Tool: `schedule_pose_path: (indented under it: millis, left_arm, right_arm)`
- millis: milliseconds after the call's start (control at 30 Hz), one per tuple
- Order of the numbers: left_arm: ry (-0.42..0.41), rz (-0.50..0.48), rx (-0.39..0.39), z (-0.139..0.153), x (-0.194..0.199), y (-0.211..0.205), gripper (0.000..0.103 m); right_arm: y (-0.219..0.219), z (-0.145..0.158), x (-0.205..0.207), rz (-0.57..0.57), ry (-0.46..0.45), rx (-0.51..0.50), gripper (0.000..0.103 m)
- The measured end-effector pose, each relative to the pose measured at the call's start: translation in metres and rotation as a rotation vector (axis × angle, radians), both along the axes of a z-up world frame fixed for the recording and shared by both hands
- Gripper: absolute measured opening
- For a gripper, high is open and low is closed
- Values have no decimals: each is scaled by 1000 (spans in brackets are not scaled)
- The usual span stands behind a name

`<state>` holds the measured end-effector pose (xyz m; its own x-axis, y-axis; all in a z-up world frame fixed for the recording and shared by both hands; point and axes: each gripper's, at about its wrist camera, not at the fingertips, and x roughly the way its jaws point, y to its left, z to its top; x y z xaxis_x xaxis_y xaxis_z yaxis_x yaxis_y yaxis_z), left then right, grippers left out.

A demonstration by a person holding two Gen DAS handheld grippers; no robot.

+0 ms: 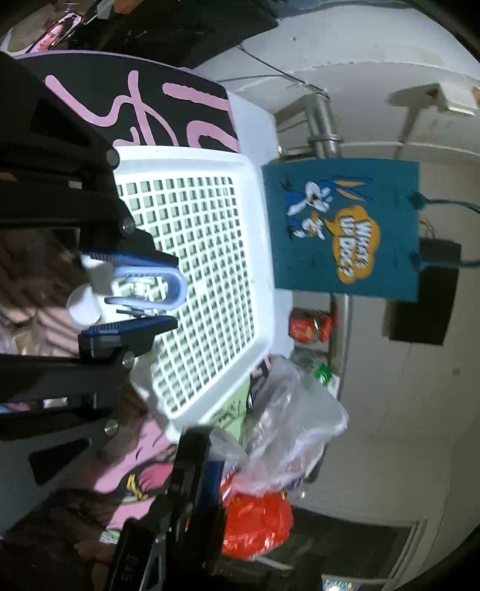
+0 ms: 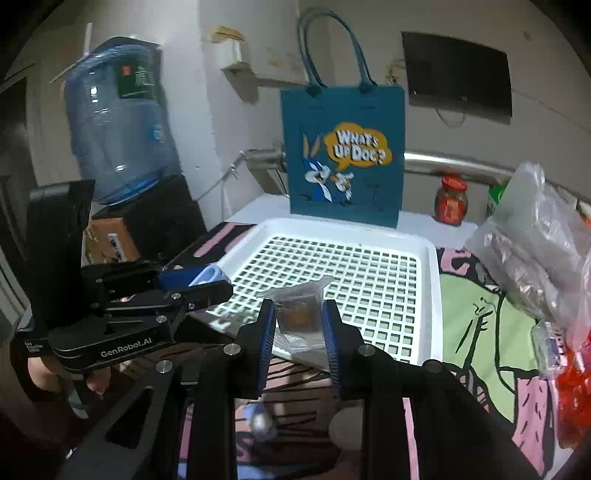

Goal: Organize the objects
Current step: 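Carry the clip onto the white tray and open the left tool while the right tool releases the box there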

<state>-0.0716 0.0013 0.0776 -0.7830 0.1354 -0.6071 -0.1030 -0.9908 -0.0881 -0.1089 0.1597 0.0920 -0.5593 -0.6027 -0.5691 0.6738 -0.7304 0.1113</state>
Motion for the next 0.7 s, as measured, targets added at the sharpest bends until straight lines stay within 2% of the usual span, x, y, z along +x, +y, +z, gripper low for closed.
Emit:
schedule_pose_path:
  millis: [433, 700]
  left_arm:
    - [-47, 64, -8, -34, -32, -6, 25]
    - [-111, 94, 7, -50, -44, -11, 25]
  right_arm:
    - [-10, -50, -56, -80, -116, 67, 25]
    - [-15, -69, -66, -99, -140, 121, 25]
